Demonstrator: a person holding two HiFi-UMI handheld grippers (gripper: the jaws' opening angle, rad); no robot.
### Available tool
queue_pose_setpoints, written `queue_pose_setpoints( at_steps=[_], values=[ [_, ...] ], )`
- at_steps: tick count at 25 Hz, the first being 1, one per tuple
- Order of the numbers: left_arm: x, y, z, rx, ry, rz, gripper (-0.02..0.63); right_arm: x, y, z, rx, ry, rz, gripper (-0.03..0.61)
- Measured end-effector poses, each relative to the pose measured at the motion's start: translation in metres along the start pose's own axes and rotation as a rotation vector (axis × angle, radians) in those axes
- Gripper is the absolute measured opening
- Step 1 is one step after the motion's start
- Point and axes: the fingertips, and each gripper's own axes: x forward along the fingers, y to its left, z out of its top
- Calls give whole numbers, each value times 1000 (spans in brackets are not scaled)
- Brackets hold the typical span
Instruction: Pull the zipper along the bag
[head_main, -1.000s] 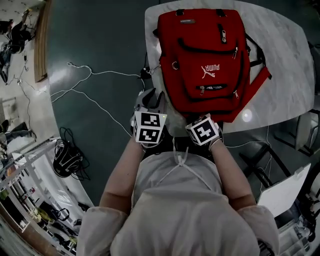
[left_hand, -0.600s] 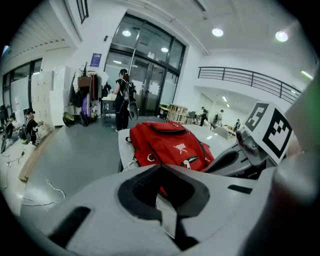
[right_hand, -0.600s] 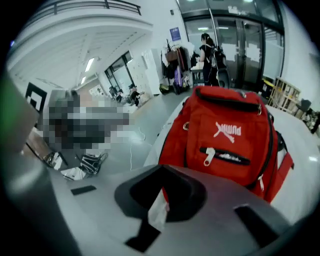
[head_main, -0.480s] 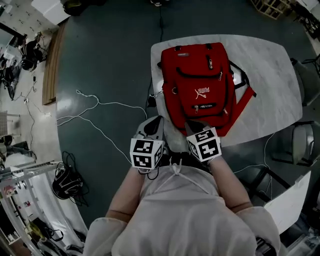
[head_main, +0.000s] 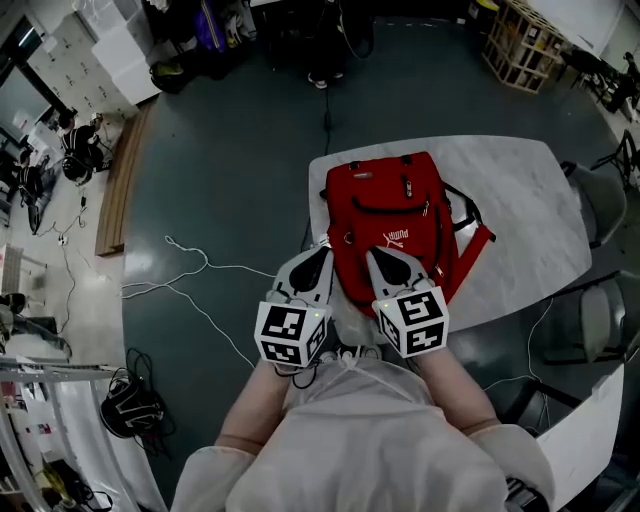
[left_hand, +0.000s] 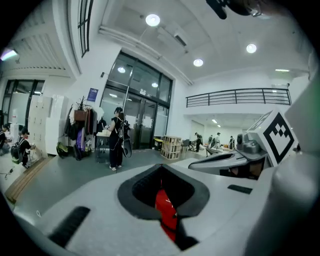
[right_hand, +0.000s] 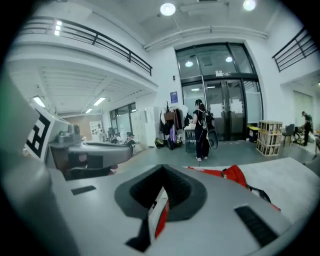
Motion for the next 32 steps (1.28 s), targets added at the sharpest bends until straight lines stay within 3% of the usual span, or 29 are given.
queue_pose_setpoints(
  at_steps=[7,32],
  values=[
    [3,-13,22,17,-48,-36,20,-9,-10,16,-12,-65,-24,26],
    [12,1,13,-5,-1,11,20,-2,-3,13,-1,-82,1,26]
  ],
)
